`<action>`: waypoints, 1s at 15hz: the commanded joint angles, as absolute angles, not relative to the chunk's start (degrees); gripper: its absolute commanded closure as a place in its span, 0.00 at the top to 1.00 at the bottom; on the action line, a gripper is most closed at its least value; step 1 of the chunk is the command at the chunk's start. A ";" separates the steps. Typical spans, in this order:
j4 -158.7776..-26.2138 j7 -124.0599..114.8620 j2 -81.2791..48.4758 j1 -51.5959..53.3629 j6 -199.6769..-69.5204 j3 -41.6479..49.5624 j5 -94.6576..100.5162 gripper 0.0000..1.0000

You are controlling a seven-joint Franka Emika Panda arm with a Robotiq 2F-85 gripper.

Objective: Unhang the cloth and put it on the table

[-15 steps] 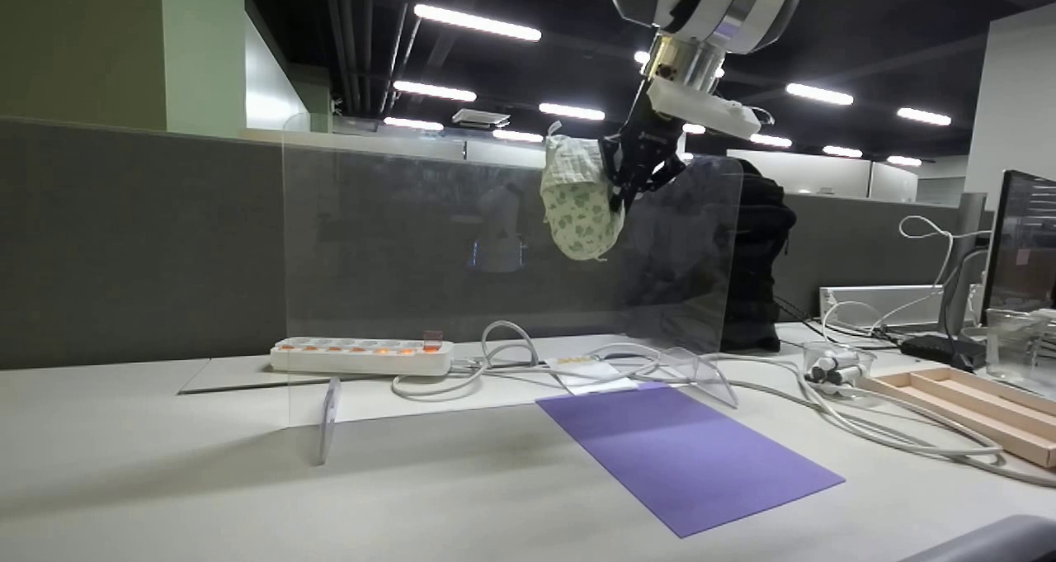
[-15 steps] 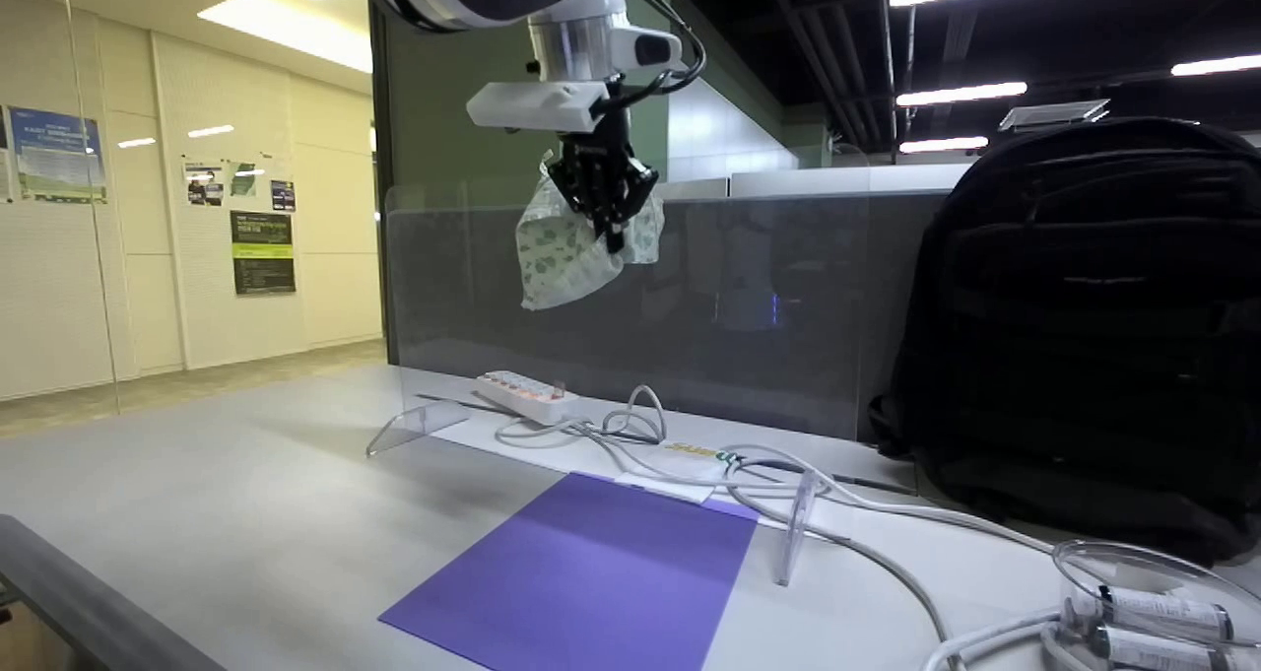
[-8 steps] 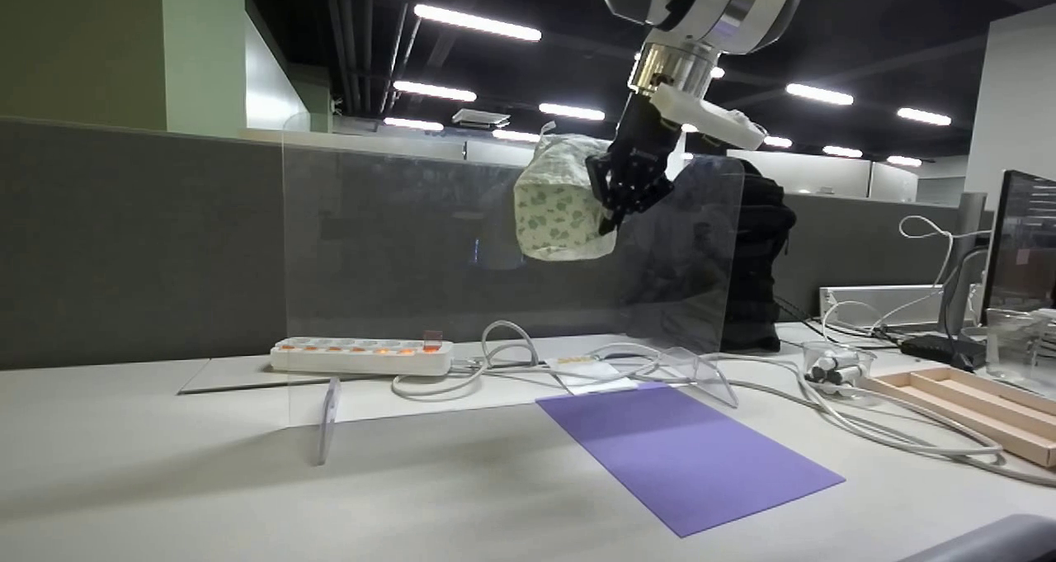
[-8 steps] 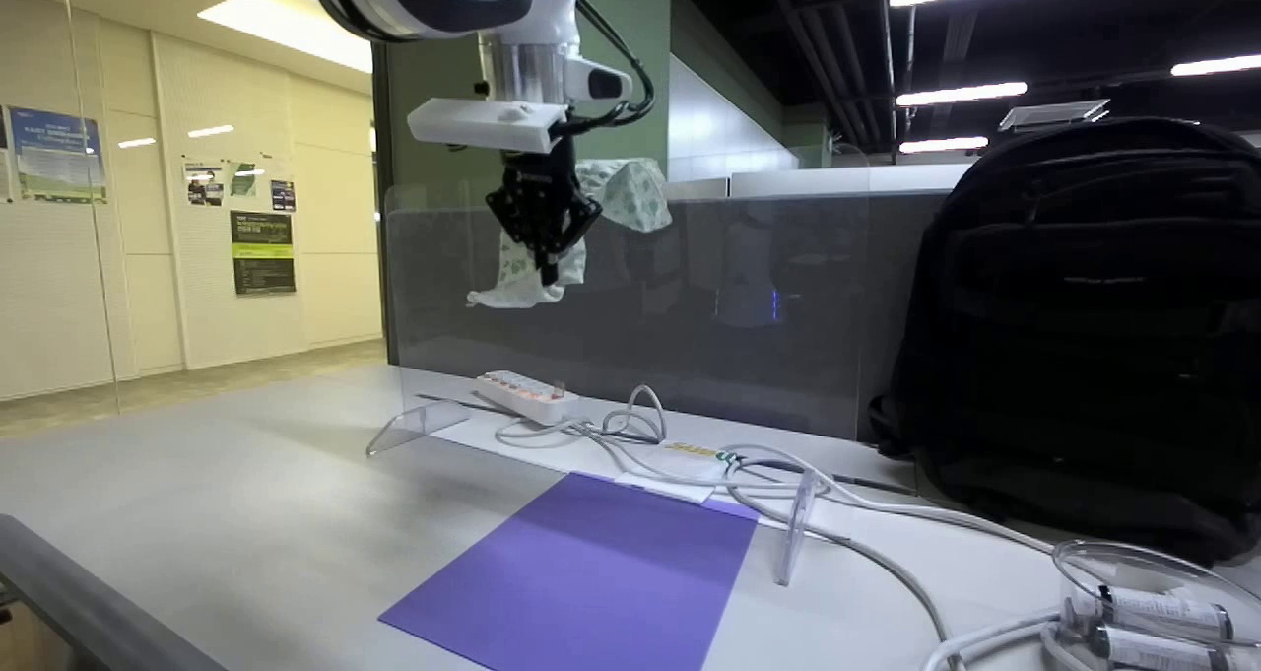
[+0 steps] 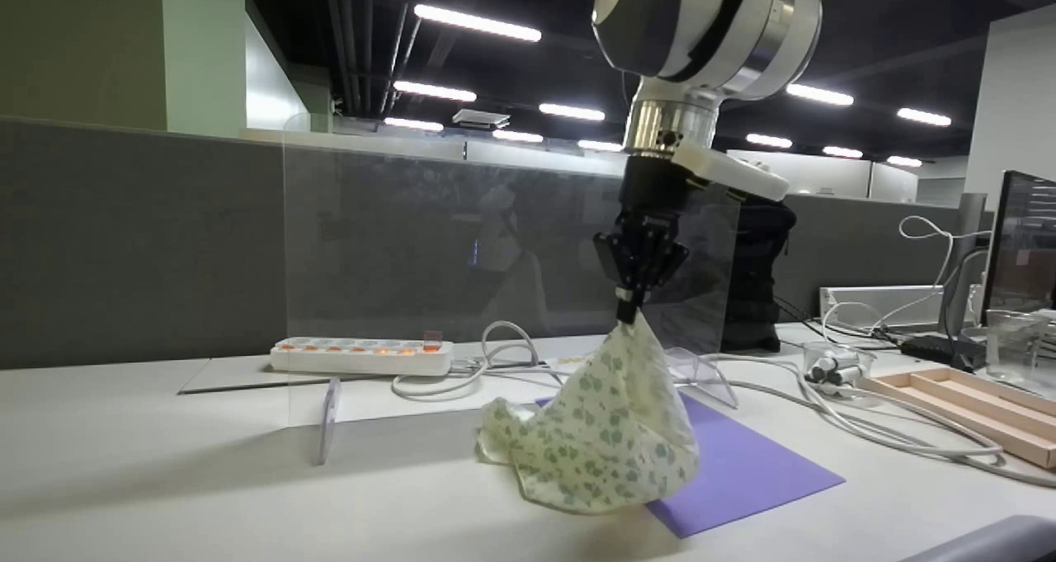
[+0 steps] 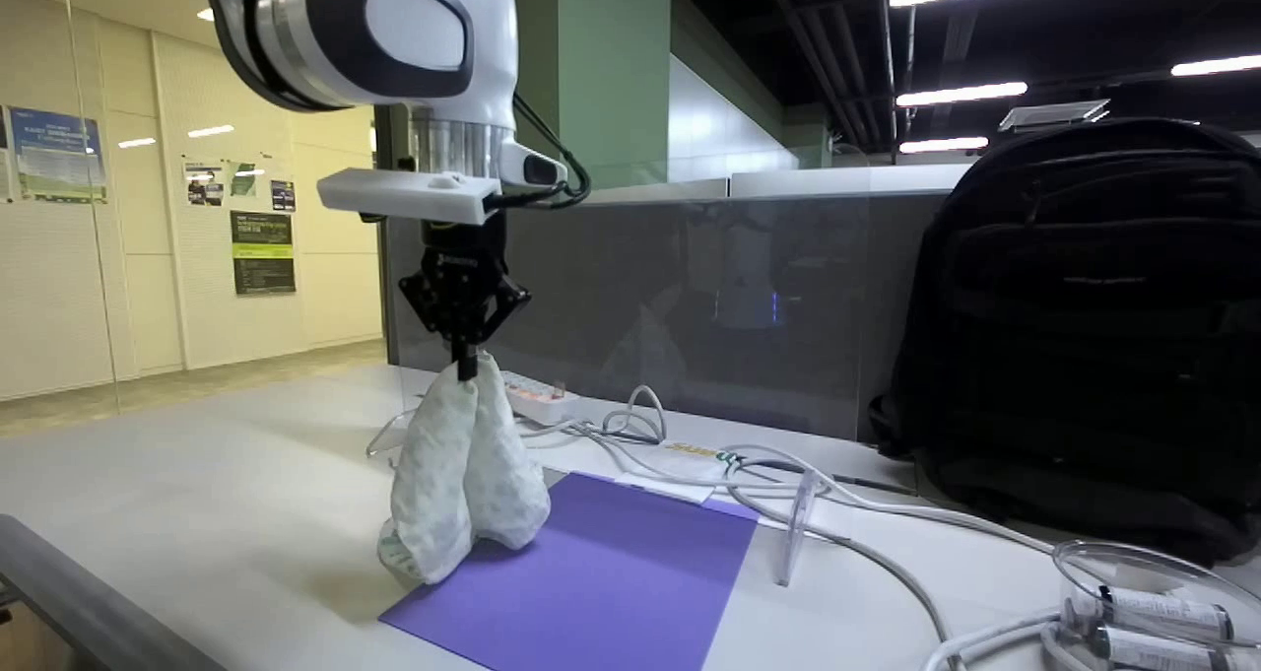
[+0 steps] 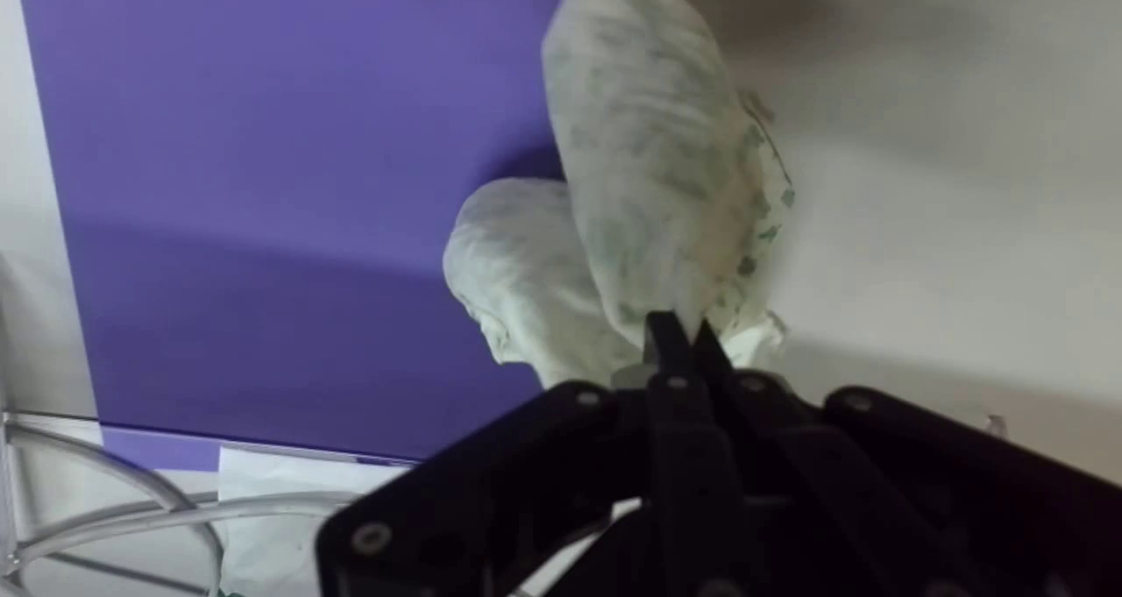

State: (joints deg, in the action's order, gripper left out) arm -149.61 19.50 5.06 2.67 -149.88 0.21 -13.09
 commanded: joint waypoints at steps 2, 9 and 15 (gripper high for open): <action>-150.66 14.83 3.17 1.85 -156.12 0.34 -11.25 0.25; -150.26 7.50 4.19 -0.07 -155.65 0.66 -5.58 0.69; -149.99 9.34 9.07 -0.09 -154.21 1.20 -6.81 1.00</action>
State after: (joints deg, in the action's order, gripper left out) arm -150.15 10.59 5.45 0.05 -156.32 0.56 -7.34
